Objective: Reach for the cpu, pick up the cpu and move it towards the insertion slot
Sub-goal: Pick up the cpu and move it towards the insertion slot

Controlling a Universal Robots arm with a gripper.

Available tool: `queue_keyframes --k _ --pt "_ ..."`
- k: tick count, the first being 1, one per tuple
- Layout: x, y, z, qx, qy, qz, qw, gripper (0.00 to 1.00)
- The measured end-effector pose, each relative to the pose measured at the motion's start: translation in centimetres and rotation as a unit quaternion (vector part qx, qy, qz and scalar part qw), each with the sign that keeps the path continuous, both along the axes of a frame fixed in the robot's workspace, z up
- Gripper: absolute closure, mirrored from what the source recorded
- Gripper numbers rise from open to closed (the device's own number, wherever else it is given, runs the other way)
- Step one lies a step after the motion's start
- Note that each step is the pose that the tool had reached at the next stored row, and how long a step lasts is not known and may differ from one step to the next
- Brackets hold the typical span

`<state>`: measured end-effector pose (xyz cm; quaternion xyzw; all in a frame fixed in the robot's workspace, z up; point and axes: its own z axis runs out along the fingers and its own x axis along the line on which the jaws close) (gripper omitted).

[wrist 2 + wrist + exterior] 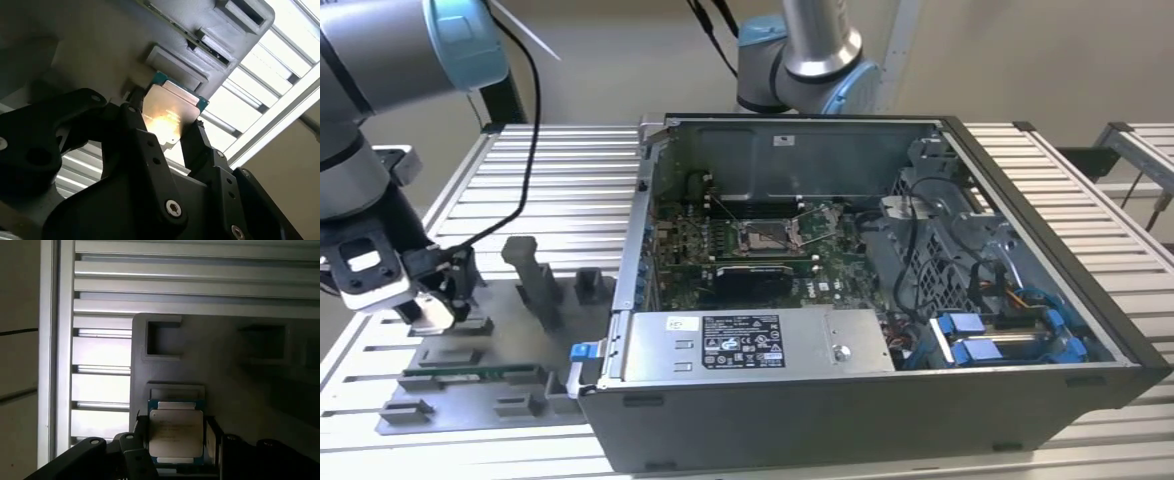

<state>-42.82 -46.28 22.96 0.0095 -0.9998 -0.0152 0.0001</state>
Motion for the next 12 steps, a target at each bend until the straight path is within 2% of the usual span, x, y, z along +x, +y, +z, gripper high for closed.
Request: queue_keyframes --k 10,12 --pt "0.0 -0.02 1.81 0.0001 0.0 0.0 1.0 1.0" --pt "0.0 -0.02 2.41 0.0003 0.0 0.0 1.0 1.0"
